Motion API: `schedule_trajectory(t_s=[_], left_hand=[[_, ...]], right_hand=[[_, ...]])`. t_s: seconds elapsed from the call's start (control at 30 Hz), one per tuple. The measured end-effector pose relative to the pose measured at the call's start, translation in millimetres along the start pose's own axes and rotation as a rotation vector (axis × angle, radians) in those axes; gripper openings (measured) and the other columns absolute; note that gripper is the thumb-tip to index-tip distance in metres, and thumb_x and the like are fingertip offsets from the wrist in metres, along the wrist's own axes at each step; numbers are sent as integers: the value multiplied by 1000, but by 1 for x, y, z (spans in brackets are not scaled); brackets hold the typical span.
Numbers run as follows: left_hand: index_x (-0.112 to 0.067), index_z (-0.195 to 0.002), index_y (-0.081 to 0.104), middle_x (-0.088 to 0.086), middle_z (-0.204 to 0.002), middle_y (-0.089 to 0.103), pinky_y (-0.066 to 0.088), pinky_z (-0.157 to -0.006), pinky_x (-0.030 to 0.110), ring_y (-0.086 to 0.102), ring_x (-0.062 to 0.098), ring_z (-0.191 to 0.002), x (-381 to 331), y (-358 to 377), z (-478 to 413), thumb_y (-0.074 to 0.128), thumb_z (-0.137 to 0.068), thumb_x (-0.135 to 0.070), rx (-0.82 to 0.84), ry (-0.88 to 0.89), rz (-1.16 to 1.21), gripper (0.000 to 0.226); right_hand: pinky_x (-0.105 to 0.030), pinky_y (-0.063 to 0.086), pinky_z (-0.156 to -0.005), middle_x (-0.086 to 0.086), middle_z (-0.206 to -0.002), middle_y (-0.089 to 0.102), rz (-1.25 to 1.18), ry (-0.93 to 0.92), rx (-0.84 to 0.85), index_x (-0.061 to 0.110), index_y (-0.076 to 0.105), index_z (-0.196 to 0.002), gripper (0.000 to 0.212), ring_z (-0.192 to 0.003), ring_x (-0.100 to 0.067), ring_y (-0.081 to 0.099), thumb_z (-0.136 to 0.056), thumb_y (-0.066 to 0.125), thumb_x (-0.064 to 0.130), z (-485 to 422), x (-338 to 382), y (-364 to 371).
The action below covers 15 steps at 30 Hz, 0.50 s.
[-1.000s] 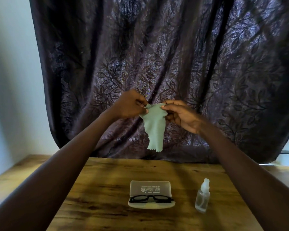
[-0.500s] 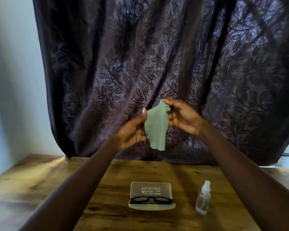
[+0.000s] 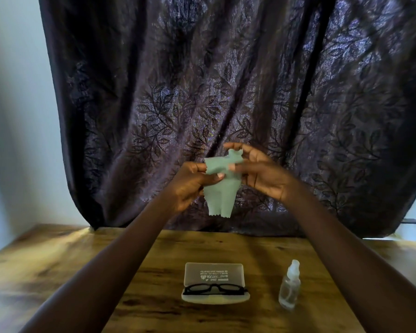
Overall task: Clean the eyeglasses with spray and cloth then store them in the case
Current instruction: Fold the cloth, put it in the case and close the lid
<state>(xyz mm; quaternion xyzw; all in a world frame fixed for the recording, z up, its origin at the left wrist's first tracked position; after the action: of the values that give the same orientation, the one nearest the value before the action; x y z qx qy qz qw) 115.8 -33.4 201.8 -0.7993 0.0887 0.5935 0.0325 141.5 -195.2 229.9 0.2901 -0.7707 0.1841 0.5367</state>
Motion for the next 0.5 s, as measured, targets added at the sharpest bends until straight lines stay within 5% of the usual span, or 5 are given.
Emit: schedule_trajectory(t_s=[0.1, 0.2, 0.27, 0.4, 0.5], left_hand=[[-8, -87, 67, -2, -87, 71, 58, -65, 24, 69, 11, -69, -7, 0, 1, 62, -76, 6, -45, 172, -59, 19], [-7, -96, 66, 10, -93, 71, 58, -68, 24, 69, 8, -73, -13, 2, 2, 66, -73, 5, -144, 430, -248, 26], [-4, -104, 60, 15, -98, 67, 57, -71, 24, 66, 3, -74, -15, 5, 2, 67, -72, 6, -222, 562, -325, 35], [3, -102, 62, 9, -95, 64, 52, -68, 10, 63, -1, -74, -17, 4, 0, 62, -71, 16, -300, 744, -557, 34], [6, -94, 67, 4, -90, 64, 52, -68, 13, 64, 14, -77, -18, 3, 1, 55, -69, 20, -341, 790, -665, 31]], right_hand=[[-31, 57, -68, -17, -103, 56, 224, -151, 108, 34, 38, -130, 94, -85, -25, 59, -63, 61, -27, 4, 3, 1], [-25, 52, -56, -31, -87, 51, 444, -456, 28, 35, 20, -141, 101, -66, -23, 49, -69, 64, -19, 5, 8, 11], [-22, 50, -56, -41, -101, 52, 496, -617, -87, 36, 14, -141, 99, -63, -17, 53, -71, 68, -10, 4, 7, 16], [-27, 55, -78, 1, -108, 68, 309, -570, -211, 46, 17, -134, 92, -92, -13, 67, -70, 77, 19, 4, -2, 17], [-27, 56, -76, -5, -100, 69, 343, -584, -299, 44, 19, -134, 93, -81, -17, 69, -72, 73, 1, 5, -8, 9]])
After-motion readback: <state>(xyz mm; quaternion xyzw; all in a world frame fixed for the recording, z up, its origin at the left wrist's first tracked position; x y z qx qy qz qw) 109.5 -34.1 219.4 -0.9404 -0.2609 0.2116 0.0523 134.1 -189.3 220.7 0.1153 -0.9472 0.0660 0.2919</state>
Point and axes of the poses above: each hand's wrist, its own z-axis away from the middle knuckle, its own y-axis out of the palm, x = y × z, the point moved 1 cm from there along -z, towards the middle knuckle
